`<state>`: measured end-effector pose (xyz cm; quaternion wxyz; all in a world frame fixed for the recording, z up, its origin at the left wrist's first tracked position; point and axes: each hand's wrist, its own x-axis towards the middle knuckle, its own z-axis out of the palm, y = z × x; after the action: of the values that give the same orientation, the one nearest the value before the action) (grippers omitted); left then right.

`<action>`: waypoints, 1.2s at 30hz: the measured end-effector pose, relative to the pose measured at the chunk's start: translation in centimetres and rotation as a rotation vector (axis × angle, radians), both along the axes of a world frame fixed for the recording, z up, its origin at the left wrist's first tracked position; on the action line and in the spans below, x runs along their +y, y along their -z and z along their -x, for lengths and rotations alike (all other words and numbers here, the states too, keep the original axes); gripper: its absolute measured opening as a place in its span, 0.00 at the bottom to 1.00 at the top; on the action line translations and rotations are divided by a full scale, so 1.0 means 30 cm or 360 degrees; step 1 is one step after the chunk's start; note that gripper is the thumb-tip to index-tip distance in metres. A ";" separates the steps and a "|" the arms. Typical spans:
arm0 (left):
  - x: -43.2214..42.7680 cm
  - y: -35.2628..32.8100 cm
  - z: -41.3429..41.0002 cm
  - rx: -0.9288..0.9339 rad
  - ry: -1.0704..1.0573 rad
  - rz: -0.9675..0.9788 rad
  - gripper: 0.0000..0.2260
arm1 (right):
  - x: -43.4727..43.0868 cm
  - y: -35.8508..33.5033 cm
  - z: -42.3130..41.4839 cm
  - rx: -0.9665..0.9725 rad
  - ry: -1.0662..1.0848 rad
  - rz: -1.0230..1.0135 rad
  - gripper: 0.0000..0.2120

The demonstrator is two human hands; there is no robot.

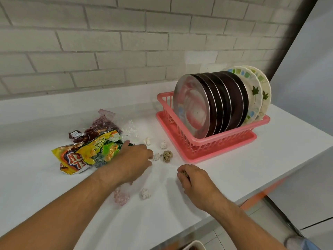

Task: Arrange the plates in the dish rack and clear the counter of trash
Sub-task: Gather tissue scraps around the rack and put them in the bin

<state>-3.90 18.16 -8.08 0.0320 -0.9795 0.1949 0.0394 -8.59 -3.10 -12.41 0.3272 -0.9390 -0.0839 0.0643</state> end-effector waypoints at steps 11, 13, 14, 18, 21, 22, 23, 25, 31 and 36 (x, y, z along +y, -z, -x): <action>-0.081 0.210 0.224 0.0147 -0.0272 0.0082 0.09 | 0.110 -0.036 -0.189 -0.0149 -0.0192 0.0270 0.21; -0.083 0.225 0.250 0.0091 -0.0300 0.0125 0.10 | 0.139 -0.017 -0.222 -0.0103 -0.0236 0.0424 0.24; -0.079 0.228 0.261 0.0059 -0.0279 0.0158 0.12 | 0.151 -0.004 -0.232 -0.0057 -0.0243 0.0516 0.25; -0.057 0.209 0.269 0.0050 -0.0256 0.0195 0.17 | 0.159 0.039 -0.220 -0.0130 -0.0237 0.0717 0.15; -0.046 0.257 0.261 0.0063 -0.0188 0.0374 0.14 | 0.134 0.054 -0.174 -0.0084 -0.0165 0.0621 0.12; -0.051 0.255 0.262 0.0080 -0.0172 0.0444 0.16 | 0.123 0.062 -0.158 -0.0069 -0.0183 0.0640 0.14; -0.057 0.252 0.260 0.0095 -0.0143 0.0488 0.16 | 0.105 0.073 -0.138 -0.0045 -0.0223 0.0690 0.16; -0.080 0.240 0.249 0.0065 -0.0084 0.0558 0.15 | 0.082 0.092 -0.105 -0.0036 -0.0199 0.0635 0.14; -0.124 0.218 0.194 0.0099 -0.0186 0.0609 0.21 | 0.009 0.084 -0.009 -0.0160 -0.0161 0.0551 0.13; -0.173 0.224 0.167 0.0182 -0.0168 0.0582 0.08 | -0.054 0.048 0.043 -0.0100 0.0023 0.0306 0.10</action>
<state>-8.92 12.96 -14.80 -0.1598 -0.9740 0.1486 0.0604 -9.89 -4.73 -13.85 0.2334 -0.9682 -0.0807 0.0401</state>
